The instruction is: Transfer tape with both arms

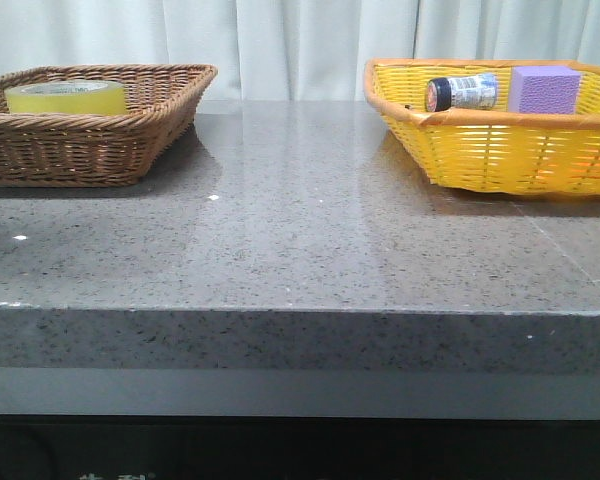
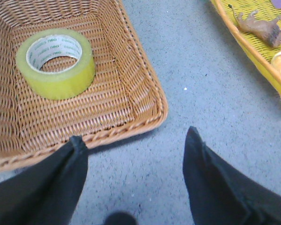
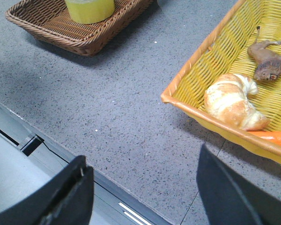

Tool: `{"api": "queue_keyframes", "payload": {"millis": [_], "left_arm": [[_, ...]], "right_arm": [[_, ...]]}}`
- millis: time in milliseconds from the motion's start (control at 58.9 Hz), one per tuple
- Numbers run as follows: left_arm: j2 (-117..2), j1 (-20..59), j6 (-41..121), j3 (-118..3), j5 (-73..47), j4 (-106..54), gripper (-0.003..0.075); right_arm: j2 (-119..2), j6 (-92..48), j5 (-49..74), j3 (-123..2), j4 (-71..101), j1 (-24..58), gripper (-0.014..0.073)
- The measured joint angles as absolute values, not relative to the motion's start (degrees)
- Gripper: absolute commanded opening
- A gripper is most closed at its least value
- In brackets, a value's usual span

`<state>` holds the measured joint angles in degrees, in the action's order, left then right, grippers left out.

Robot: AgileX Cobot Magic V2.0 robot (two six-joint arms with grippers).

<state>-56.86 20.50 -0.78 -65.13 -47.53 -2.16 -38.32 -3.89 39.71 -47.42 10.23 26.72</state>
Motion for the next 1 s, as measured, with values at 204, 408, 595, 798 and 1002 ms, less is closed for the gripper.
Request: {"api": "queue_keyframes", "payload": {"millis": [204, 408, 595, 798, 1002], "left_arm": [[-49.1, 20.5, -0.8, -55.0, -42.7, -2.2, 0.0441], [-47.5, 20.5, -0.8, -51.9, -42.1, -2.2, 0.0441], [-47.5, 20.5, -0.8, -51.5, -41.6, -2.2, 0.0439], [-47.5, 20.5, -0.8, -51.5, -41.6, -2.2, 0.0336], [-47.5, 20.5, -0.8, -51.5, -41.6, -2.2, 0.012]], "right_arm": [[-38.3, -3.9, 39.7, -47.4, 10.2, 26.7, 0.0496], [-38.3, -3.9, 39.7, -47.4, 10.2, 26.7, 0.0496], [-38.3, -3.9, 39.7, -47.4, 10.2, 26.7, 0.0496], [-38.3, -3.9, 39.7, -47.4, 10.2, 26.7, 0.0496], [-38.3, -3.9, 39.7, -47.4, 10.2, 26.7, 0.03]]}}
